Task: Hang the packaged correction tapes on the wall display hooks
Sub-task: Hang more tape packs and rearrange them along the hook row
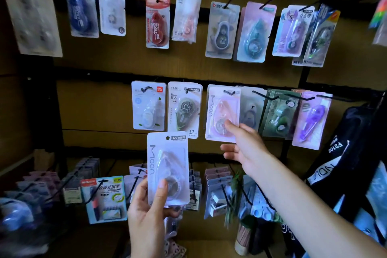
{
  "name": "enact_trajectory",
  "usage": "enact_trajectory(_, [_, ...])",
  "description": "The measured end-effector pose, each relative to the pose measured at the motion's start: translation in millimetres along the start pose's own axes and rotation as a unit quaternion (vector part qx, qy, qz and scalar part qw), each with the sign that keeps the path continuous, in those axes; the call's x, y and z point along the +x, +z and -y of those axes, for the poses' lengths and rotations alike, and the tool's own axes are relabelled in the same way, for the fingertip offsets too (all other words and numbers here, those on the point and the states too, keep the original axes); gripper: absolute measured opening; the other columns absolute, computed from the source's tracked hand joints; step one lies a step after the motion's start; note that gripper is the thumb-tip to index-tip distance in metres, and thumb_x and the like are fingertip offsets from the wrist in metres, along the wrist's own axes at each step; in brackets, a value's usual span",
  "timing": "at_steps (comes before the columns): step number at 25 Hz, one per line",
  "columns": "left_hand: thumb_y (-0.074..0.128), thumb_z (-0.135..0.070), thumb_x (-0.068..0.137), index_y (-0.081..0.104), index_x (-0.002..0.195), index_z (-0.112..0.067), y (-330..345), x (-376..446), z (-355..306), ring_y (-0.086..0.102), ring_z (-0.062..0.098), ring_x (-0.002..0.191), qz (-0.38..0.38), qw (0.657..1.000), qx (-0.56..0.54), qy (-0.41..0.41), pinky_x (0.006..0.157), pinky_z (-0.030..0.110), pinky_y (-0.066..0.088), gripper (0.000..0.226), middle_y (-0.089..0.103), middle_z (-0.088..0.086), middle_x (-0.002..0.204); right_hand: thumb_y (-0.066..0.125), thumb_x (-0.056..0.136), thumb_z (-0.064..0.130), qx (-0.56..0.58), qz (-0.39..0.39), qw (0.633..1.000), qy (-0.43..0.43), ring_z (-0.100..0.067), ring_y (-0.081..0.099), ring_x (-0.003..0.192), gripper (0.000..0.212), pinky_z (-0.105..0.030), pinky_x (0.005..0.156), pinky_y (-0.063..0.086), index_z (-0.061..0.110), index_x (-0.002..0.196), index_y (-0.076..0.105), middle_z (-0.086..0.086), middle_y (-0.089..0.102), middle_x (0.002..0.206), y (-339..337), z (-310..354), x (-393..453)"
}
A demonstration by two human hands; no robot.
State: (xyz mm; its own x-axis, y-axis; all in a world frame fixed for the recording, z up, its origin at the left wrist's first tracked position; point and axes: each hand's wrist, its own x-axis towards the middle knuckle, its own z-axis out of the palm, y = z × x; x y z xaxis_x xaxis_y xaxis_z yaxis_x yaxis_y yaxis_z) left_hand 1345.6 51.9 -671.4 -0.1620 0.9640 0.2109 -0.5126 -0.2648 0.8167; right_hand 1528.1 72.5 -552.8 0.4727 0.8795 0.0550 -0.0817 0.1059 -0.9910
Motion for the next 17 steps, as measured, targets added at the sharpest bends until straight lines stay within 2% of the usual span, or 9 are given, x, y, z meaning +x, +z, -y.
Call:
enact_trajectory(3, [0.066, -0.029, 0.076, 0.066, 0.101, -0.015, -1, -2, 8, 0.064, 0.012, 0.053, 0.013, 1.000, 0.023, -0.008, 0.041, 0.027, 0.050, 0.029, 0.072, 0.011, 0.092, 0.067, 0.088, 0.048, -0.039, -0.004, 0.998, 0.053, -0.015, 0.058, 0.056, 0.039, -0.026, 0.044, 0.047, 0.020, 0.114, 0.059, -0.004, 0.070, 0.103, 4, -3, 22])
enact_trajectory(5, [0.067, -0.031, 0.075, 0.066, 0.103, -0.015, -1, -2, 10, 0.066, 0.014, 0.058, 0.015, 0.999, 0.027, -0.009, 0.043, 0.029, 0.050, 0.032, 0.073, 0.010, 0.094, 0.065, 0.086, 0.055, -0.050, 0.012, 0.995, 0.089, -0.014, 0.057, 0.053, 0.047, -0.024, 0.044, 0.046, 0.022, 0.117, 0.058, -0.006, 0.073, 0.095, 3, -5, 28])
enact_trajectory(8, [0.066, -0.034, 0.076, 0.066, 0.104, -0.018, 0, -2, 10, 0.065, 0.012, 0.056, 0.014, 0.999, 0.040, -0.002, 0.043, 0.027, 0.049, 0.033, 0.075, 0.006, 0.091, 0.059, 0.089, 0.057, -0.066, 0.011, 0.989, 0.133, -0.015, 0.057, 0.052, 0.054, -0.024, 0.043, 0.043, 0.012, 0.119, 0.054, -0.009, 0.075, 0.089, 0, -18, 13])
enact_trajectory(10, [0.064, -0.039, 0.078, 0.067, 0.105, -0.024, 1, -1, 10, 0.062, 0.012, 0.057, 0.009, 0.999, 0.035, 0.003, 0.045, 0.028, 0.049, 0.031, 0.074, 0.006, 0.093, 0.055, 0.090, 0.058, -0.059, 0.036, 0.992, 0.101, -0.017, 0.058, 0.053, 0.052, -0.025, 0.044, 0.041, 0.012, 0.113, 0.060, -0.010, 0.076, 0.087, -4, -38, -13])
enact_trajectory(12, [0.063, -0.046, 0.084, 0.068, 0.105, -0.030, 6, -1, 12, 0.066, 0.016, 0.070, 0.006, 0.999, 0.041, 0.025, 0.060, 0.033, 0.052, 0.027, 0.074, 0.007, 0.098, 0.059, 0.084, 0.058, -0.066, 0.132, 0.989, 0.021, -0.020, 0.062, 0.067, 0.052, -0.031, 0.051, 0.044, 0.013, 0.109, 0.067, -0.013, 0.075, 0.096, -6, -49, -46])
enact_trajectory(14, [0.060, -0.052, 0.092, 0.068, 0.107, -0.032, 9, -5, 15, 0.069, 0.025, 0.087, 0.031, 0.996, 0.066, 0.058, 0.075, 0.042, 0.054, 0.026, 0.074, 0.003, 0.101, 0.070, 0.082, 0.046, -0.103, 0.223, 0.969, -0.032, -0.018, 0.066, 0.082, 0.042, -0.033, 0.061, 0.049, 0.014, 0.110, 0.069, -0.010, 0.074, 0.105, -6, -57, -72])
enact_trajectory(15, [0.058, -0.049, 0.095, 0.068, 0.109, -0.030, 11, -8, 16, 0.069, 0.027, 0.087, 0.049, 0.994, 0.078, 0.066, 0.076, 0.043, 0.054, 0.026, 0.074, 0.001, 0.100, 0.070, 0.083, 0.039, -0.129, 0.239, 0.961, -0.045, -0.017, 0.069, 0.088, 0.036, -0.032, 0.064, 0.050, 0.016, 0.111, 0.069, -0.006, 0.075, 0.105, -5, -61, -78])
enact_trajectory(17, [0.050, -0.040, 0.101, 0.067, 0.114, -0.023, 13, -12, 19, 0.067, 0.018, 0.083, 0.079, 0.993, 0.074, 0.054, 0.072, 0.032, 0.053, 0.027, 0.074, -0.002, 0.098, 0.070, 0.089, 0.026, -0.144, 0.208, 0.965, -0.067, -0.020, 0.072, 0.094, 0.023, -0.032, 0.065, 0.051, 0.017, 0.110, 0.069, -0.003, 0.076, 0.104, -6, -70, -80])
